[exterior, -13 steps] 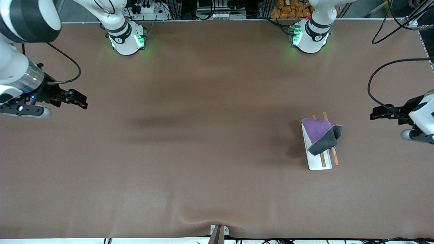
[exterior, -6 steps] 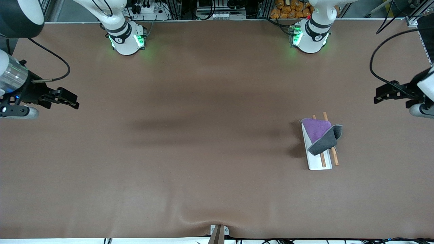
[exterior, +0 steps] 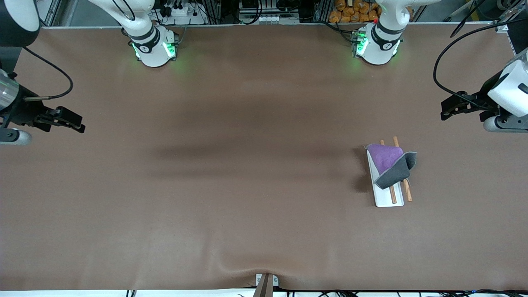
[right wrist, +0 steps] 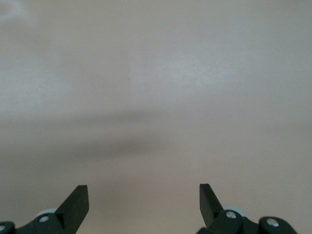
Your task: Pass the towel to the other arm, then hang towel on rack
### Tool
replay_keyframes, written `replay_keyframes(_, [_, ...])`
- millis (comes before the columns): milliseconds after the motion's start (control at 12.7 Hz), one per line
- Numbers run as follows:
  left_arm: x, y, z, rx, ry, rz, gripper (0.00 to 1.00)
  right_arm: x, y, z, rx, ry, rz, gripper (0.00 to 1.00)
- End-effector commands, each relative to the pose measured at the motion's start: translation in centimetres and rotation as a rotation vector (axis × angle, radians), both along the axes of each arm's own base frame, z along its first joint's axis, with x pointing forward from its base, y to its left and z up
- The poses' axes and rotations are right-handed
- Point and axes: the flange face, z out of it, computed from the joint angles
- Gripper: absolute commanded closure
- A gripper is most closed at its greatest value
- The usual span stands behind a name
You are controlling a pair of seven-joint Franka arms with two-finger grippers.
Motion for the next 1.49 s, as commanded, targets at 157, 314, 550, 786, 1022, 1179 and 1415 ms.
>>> replay_keyframes(157, [-3.1,-1.5,1.0,-0.005,-0.025,0.015,0.0,0.5,-0.1,0.4,0.002,-0.009,-0.005,0.0])
replay_keyframes(314, [-4.2,-2.7,1.3,-0.004,-0.029,0.013,0.0,0.7,-0.5,1.5,-0.002,-0.026,-0.012,0.0])
replay_keyframes(550, [-4.8,-2.4,1.5,-0.004,-0.031,0.033,0.0,0.0,-0.6,2.5,0.001,-0.045,0.04,0.0])
replay_keyframes(786, [-4.9,-2.5,1.8,-0.008,-0.036,0.033,0.0,-2.3,-0.7,1.3,0.004,-0.067,0.037,0.0])
replay_keyframes(1022, [-4.9,-1.3,2.0,-0.017,-0.027,0.038,0.0,-2.4,-0.8,1.3,0.004,-0.077,0.032,0.0])
replay_keyframes(1179, [-5.0,0.3,2.2,-0.033,-0.007,0.066,0.0,-2.5,-0.7,1.3,0.003,-0.077,0.03,0.0])
replay_keyframes(1415, [-5.3,0.4,2.1,-0.034,0.013,0.085,0.0,-2.3,-0.8,1.5,0.003,-0.088,0.028,0.0])
